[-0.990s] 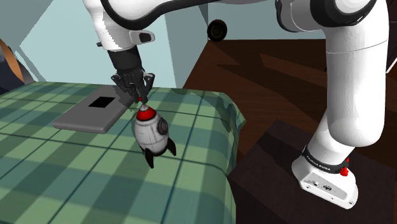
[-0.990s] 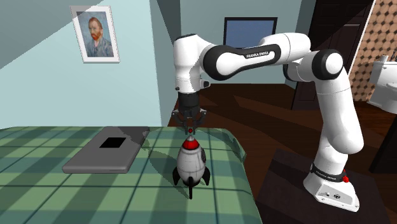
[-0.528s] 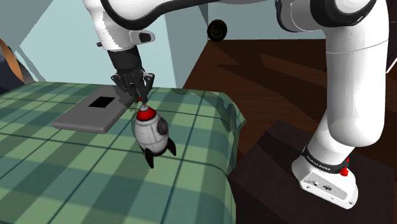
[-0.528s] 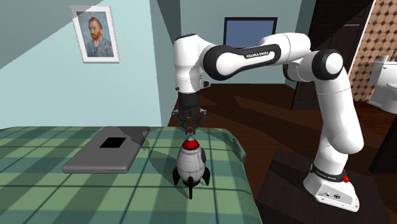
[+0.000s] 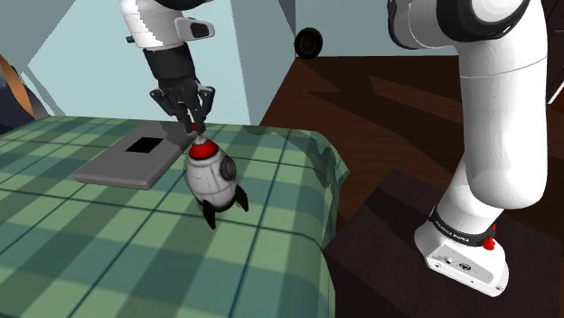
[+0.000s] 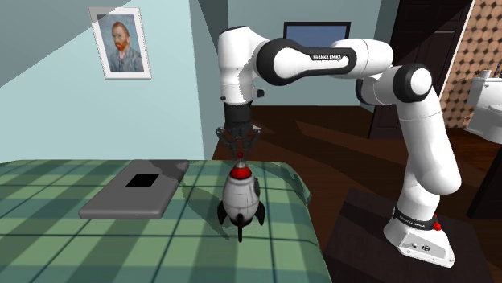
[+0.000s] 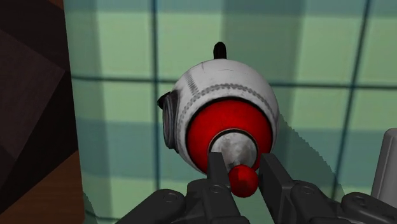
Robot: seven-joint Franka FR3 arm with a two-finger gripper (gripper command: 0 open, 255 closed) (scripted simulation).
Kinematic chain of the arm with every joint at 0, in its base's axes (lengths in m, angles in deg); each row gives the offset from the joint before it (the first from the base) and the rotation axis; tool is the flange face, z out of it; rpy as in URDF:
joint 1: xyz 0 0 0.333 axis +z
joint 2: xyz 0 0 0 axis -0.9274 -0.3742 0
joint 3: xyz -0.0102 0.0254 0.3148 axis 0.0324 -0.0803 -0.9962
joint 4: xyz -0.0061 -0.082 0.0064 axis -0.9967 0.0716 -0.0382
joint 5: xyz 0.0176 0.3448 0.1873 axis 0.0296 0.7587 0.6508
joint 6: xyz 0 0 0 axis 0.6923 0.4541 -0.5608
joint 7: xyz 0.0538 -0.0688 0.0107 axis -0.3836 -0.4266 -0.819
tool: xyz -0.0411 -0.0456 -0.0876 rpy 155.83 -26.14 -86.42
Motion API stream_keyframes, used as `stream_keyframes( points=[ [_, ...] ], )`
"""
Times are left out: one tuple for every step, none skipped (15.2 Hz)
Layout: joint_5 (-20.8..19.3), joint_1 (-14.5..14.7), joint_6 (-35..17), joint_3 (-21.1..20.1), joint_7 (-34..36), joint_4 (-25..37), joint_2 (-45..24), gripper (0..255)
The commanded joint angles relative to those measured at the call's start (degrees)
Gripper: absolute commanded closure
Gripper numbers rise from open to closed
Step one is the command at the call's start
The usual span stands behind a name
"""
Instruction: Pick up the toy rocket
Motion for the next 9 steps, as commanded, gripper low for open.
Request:
stream_keyframes(
  points=[
    [-0.2,0.4,1.5,0.0,-0.1,1.9,-0.2,255],
    [-0.3,0.8,2.5,0.0,-0.1,3.1,-0.5,255],
    [-0.6,1.2,3.5,0.1,-0.1,4.4,-0.8,255],
    [-0.8,1.6,4.5,0.1,-0.1,5.8,-1.2,255],
    [-1.0,2.1,5.5,0.2,-0.1,7.2,-1.6,255],
    [-1.3,2.6,6.6,0.2,-0.1,8.7,-2.0,255],
    [-1.6,3.2,7.7,0.3,-0.1,10.3,-2.5,255],
    [-1.7,3.3,7.8,0.3,-0.1,10.5,-2.6,255],
    [-1.6,3.3,7.8,0.3,-0.1,10.5,-2.5,255]
  ],
)
